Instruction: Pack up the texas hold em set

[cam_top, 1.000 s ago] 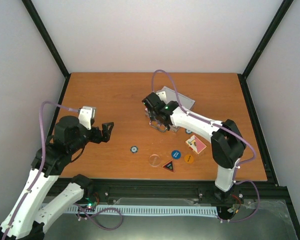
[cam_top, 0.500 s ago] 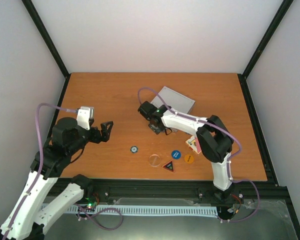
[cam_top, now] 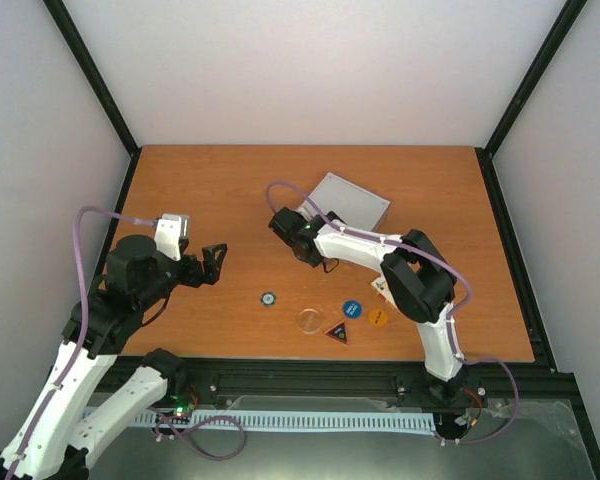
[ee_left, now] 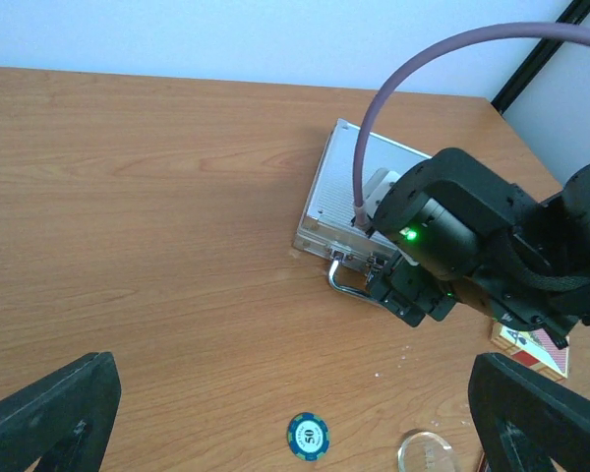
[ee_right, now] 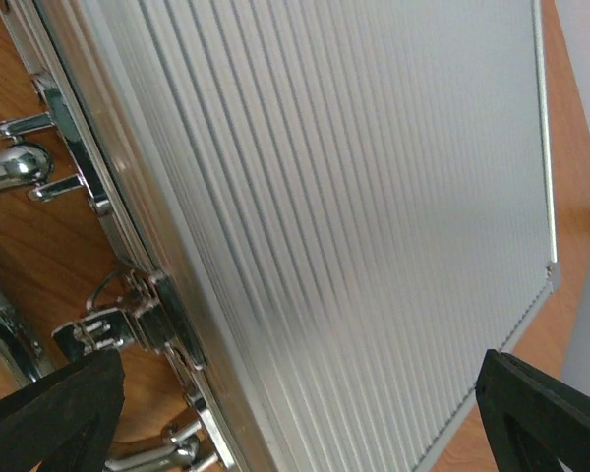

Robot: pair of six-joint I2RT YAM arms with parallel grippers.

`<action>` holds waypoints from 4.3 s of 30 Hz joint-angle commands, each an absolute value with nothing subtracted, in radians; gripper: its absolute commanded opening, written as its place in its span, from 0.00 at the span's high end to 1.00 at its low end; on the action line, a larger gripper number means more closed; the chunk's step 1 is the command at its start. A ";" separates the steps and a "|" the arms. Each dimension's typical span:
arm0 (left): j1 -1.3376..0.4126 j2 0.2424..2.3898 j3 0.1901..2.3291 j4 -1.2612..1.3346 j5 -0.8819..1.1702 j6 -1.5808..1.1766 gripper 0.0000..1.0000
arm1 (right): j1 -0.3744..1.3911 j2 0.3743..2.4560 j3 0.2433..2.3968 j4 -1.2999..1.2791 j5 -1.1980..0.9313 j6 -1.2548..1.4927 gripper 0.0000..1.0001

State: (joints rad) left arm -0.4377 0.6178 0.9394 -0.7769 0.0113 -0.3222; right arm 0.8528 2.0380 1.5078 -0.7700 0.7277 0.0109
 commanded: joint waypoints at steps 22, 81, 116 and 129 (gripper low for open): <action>-0.434 0.597 0.910 -0.762 0.012 -0.346 0.00 | 0.815 2.130 1.567 -0.700 0.843 -0.030 0.01; -0.434 0.609 0.934 -0.807 -0.030 -0.344 0.00 | 0.518 2.108 2.018 -0.617 0.946 -0.235 0.01; -0.434 0.602 0.909 -0.806 -0.029 -0.347 0.00 | 0.358 2.247 2.344 -0.618 0.723 -0.275 0.00; -0.434 0.608 0.907 -0.805 -0.026 -0.349 0.00 | 0.330 2.285 2.334 -0.631 0.693 -0.228 0.00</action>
